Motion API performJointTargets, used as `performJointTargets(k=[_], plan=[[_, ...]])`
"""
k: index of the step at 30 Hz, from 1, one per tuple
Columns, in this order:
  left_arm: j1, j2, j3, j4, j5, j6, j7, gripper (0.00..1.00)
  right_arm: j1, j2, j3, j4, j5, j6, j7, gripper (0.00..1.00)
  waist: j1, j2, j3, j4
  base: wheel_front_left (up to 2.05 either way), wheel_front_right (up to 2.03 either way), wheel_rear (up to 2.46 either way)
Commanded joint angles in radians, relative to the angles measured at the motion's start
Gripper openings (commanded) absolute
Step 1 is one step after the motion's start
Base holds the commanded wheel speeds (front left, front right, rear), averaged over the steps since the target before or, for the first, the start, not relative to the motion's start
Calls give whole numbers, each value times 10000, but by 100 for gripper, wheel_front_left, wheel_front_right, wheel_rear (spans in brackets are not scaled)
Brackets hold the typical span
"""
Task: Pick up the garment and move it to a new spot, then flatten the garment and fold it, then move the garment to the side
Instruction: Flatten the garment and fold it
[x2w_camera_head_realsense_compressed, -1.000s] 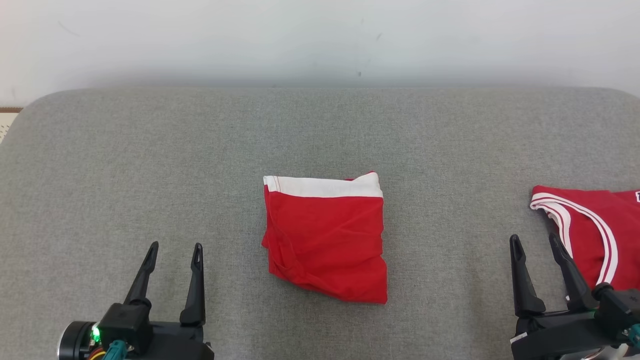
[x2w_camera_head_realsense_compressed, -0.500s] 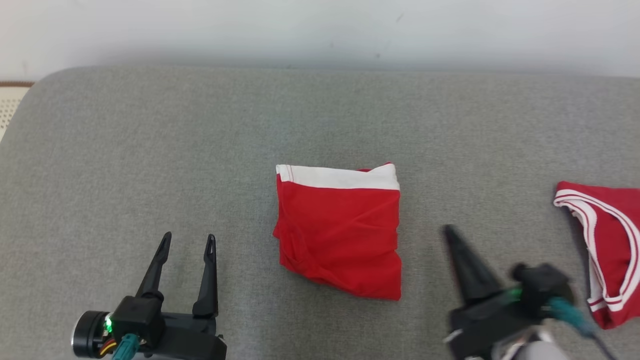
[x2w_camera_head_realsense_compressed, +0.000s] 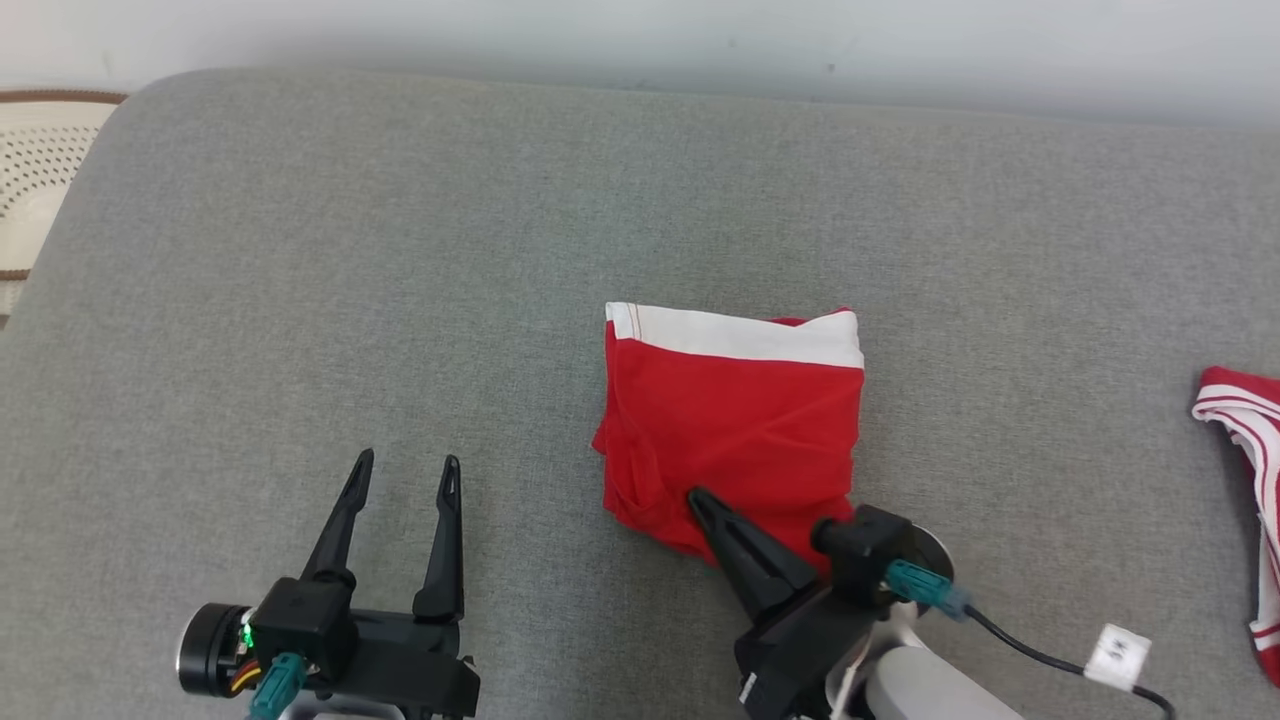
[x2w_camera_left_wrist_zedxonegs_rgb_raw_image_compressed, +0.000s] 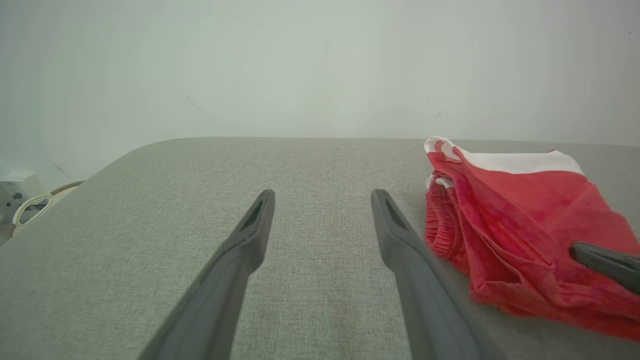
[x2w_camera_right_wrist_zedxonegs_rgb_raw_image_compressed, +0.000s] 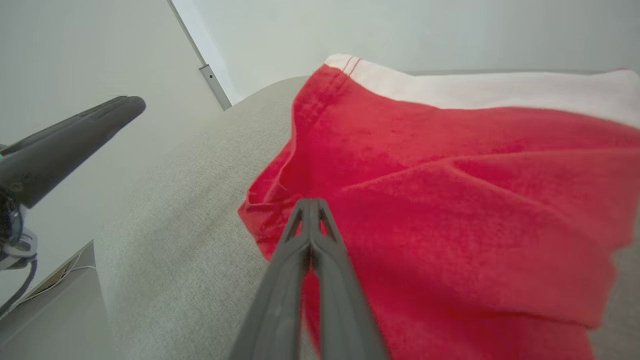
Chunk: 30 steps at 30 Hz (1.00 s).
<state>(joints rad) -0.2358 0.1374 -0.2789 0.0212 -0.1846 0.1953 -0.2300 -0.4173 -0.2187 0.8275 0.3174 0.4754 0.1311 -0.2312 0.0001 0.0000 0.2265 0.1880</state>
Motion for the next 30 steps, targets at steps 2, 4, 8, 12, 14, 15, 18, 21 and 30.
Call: performJointTargets(k=[2,4,8,12,14,15,18,21,30], plan=[[-123,-14,-31,62,-29,-11,-111,100,-405,140,416,590,268,-8,-140,0,-1,0,90,119,0,0,0],[-124,-25,-40,73,-37,-3,-107,100,-527,190,574,817,395,-8,-174,0,-1,0,100,138,0,0,0],[-148,-44,-66,118,-45,28,-139,100,-923,365,1207,1463,843,-8,-272,0,-1,0,140,175,0,0,0],[-187,-29,-66,176,-74,43,-182,100,-1176,443,2000,1750,1341,-8,-324,0,-1,0,167,169,0,0,0],[-196,-29,-71,196,-82,45,-203,100,-1257,476,2414,1802,1608,-8,-340,0,-1,0,170,161,0,0,0],[-202,-29,-74,201,-90,48,-198,100,-1322,447,2594,1820,1687,-8,-344,0,-1,0,176,158,0,0,0],[-207,-33,-70,215,-125,65,-213,100,-1502,378,2771,1520,1884,-8,-361,0,-1,0,186,134,0,0,0],[-153,-1,-45,230,-142,79,-232,100,-1452,165,2344,710,1726,-8,-347,0,-1,0,161,67,0,0,0],[-80,127,8,236,-196,124,-258,100,-605,-266,11,-1343,843,-8,-349,0,-1,0,-48,-186,0,0,0]])
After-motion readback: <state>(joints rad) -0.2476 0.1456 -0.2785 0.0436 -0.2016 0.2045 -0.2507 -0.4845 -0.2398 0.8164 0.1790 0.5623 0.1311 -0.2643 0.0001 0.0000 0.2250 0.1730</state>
